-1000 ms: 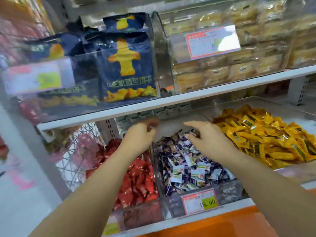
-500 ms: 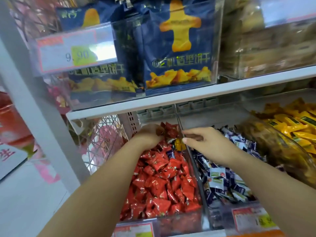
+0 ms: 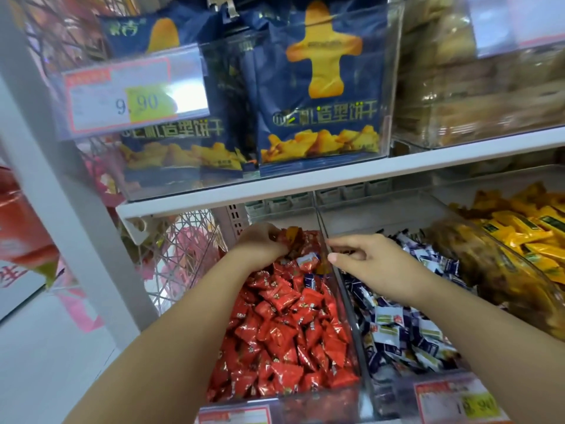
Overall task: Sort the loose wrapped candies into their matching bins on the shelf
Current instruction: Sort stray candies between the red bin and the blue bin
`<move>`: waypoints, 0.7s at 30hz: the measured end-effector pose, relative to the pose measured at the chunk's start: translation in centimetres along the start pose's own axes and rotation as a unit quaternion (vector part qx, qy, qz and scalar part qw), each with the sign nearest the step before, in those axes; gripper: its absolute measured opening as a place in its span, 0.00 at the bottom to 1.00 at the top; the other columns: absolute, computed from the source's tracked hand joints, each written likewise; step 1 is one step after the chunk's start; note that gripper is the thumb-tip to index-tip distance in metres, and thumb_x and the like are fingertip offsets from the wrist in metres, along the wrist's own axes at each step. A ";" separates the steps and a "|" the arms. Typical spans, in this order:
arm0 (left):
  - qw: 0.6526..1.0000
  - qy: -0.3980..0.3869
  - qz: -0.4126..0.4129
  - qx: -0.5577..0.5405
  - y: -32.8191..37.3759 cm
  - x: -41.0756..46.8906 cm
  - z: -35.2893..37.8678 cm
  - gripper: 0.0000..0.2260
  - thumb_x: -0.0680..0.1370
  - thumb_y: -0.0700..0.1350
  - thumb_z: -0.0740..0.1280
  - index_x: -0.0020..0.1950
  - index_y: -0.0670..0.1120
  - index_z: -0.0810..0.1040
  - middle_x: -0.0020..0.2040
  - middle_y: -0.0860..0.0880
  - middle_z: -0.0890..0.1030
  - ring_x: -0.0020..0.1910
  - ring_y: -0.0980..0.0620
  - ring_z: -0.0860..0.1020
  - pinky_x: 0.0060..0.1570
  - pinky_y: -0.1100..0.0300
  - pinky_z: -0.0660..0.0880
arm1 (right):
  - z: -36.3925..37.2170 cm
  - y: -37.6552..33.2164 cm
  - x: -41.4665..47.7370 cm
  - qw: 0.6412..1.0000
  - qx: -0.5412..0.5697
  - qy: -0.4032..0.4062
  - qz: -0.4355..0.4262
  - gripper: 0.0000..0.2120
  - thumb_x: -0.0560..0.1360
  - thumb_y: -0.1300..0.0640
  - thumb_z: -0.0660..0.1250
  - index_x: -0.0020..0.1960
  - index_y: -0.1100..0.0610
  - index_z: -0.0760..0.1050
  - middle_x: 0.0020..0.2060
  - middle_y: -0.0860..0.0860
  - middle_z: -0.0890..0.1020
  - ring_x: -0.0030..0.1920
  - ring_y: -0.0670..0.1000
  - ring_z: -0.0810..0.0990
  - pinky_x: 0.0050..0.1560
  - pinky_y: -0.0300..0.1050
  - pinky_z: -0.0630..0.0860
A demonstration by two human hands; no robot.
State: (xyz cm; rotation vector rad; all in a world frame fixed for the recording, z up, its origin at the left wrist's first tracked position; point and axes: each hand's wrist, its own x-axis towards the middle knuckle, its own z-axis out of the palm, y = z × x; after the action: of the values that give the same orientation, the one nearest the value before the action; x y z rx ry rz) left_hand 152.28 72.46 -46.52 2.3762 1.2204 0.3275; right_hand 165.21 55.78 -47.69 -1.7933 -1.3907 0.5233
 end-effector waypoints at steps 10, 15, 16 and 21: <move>0.981 0.006 0.185 -0.052 1.6 -5.1 -1.4 0.12 0.76 0.45 0.68 0.57 0.58 0.75 0.50 0.55 0.80 0.46 0.59 0.78 0.49 0.66 0.74 | -0.4 -1.3 -0.7 0.995 -0.007 0.080 -0.059 0.21 0.76 0.52 0.66 0.68 0.43 0.68 0.53 0.39 0.76 0.53 0.40 0.75 0.57 0.38 0.71; 0.968 -0.020 0.215 -0.130 2.2 -6.0 -0.9 0.12 0.75 0.38 0.69 0.54 0.54 0.77 0.48 0.58 0.81 0.41 0.68 0.77 0.44 0.77 0.69 | -1.0 -1.2 -1.2 0.990 0.004 0.117 -0.080 0.09 0.75 0.59 0.68 0.48 0.46 0.75 0.40 0.39 0.79 0.38 0.38 0.78 0.39 0.29 0.73; 0.971 -0.006 0.204 -0.126 2.0 -6.0 -0.9 0.12 0.75 0.38 0.69 0.52 0.55 0.77 0.45 0.58 0.81 0.38 0.68 0.77 0.40 0.75 0.69 | -1.3 -0.9 -1.5 0.988 0.012 0.138 -0.071 0.08 0.75 0.59 0.68 0.49 0.47 0.75 0.40 0.40 0.79 0.37 0.38 0.78 0.38 0.28 0.72; 0.989 0.006 0.148 0.004 0.9 -5.6 -0.3 0.10 0.76 0.42 0.68 0.46 0.58 0.75 0.46 0.53 0.82 0.45 0.53 0.81 0.47 0.61 0.75 | -4.2 0.8 -3.2 0.953 0.002 0.303 -0.024 0.10 0.77 0.60 0.64 0.58 0.51 0.73 0.40 0.50 0.81 0.40 0.46 0.80 0.39 0.43 0.76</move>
State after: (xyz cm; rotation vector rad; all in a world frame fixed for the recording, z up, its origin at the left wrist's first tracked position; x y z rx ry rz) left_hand 149.58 67.56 -45.90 2.5662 0.8715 0.4298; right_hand 167.75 51.26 -46.28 -1.7113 -0.9918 -0.0618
